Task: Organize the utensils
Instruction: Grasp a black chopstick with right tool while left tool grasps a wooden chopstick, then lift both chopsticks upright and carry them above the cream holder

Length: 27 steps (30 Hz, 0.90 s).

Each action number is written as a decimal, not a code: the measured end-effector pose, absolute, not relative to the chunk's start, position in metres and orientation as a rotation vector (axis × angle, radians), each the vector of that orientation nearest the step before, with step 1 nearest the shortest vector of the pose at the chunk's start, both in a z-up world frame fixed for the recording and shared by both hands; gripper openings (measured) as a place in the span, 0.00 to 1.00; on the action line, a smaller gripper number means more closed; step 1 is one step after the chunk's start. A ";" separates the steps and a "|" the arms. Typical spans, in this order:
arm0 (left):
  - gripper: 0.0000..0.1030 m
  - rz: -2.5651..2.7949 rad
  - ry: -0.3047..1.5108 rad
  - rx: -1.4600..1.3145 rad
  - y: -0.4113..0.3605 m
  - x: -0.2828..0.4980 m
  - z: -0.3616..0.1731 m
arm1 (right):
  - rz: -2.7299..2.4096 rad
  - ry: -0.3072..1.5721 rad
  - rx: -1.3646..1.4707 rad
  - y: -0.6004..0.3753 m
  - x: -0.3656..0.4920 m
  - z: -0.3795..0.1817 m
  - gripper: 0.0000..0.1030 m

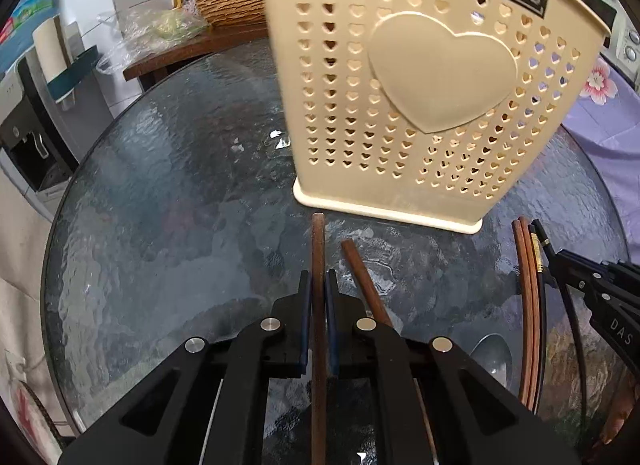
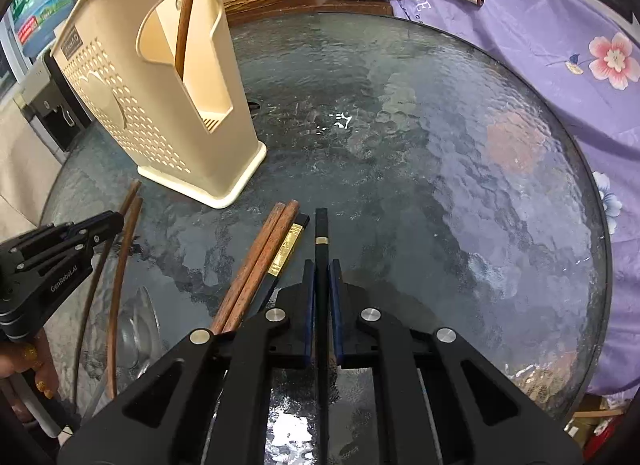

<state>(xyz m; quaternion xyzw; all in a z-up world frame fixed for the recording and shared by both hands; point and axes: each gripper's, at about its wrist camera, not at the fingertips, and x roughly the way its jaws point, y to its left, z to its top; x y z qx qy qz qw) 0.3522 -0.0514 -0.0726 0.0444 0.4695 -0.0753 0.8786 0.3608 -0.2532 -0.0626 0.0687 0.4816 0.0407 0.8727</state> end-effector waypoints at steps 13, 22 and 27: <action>0.07 -0.203 0.879 -0.027 -0.033 0.324 -0.030 | 0.231 0.884 0.263 -0.269 0.339 -0.032 0.08; 0.07 -0.239 0.784 -0.053 -0.033 0.299 0.008 | 0.338 0.745 0.277 -0.272 0.312 0.013 0.08; 0.06 -0.270 0.732 -0.058 -0.032 0.282 0.029 | 0.382 0.683 0.265 -0.272 0.287 0.034 0.08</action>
